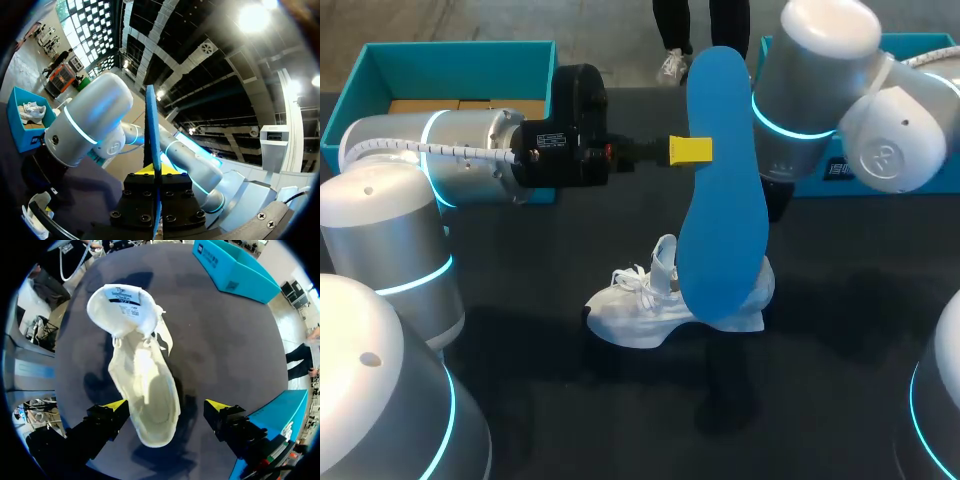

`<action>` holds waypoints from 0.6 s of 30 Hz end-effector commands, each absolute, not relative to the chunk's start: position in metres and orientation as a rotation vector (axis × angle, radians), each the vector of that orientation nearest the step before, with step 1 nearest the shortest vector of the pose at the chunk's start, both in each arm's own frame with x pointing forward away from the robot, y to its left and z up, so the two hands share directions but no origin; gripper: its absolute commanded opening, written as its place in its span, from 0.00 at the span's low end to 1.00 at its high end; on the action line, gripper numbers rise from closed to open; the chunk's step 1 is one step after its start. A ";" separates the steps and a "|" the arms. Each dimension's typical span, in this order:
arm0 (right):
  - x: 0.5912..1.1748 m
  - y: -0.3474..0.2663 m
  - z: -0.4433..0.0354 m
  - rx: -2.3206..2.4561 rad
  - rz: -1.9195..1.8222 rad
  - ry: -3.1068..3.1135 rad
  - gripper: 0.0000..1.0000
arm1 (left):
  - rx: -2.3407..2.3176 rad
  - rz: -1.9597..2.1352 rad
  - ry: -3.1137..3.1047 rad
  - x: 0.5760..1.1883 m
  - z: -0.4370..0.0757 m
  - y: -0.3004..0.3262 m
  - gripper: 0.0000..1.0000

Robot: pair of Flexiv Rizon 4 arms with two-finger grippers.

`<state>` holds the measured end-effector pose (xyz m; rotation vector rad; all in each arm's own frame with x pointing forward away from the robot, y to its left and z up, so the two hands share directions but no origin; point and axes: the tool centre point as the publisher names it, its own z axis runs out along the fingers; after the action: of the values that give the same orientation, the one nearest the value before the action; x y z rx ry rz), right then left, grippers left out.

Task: Take the shoe out of the shoebox, open the shoe tongue, remove and reinsert the insole, then place the shoe into the shoebox

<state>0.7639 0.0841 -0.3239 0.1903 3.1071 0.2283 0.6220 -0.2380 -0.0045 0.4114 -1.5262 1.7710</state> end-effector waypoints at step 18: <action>0.790 0.107 -0.389 0.137 0.156 3.174 1.00 | 0.413 1.775 -1.523 0.621 -0.006 -0.237 0.00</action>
<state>0.7856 0.1005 -0.3775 0.1347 3.1632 0.1623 0.6220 -0.2379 -0.0045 0.4114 -1.5262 1.7711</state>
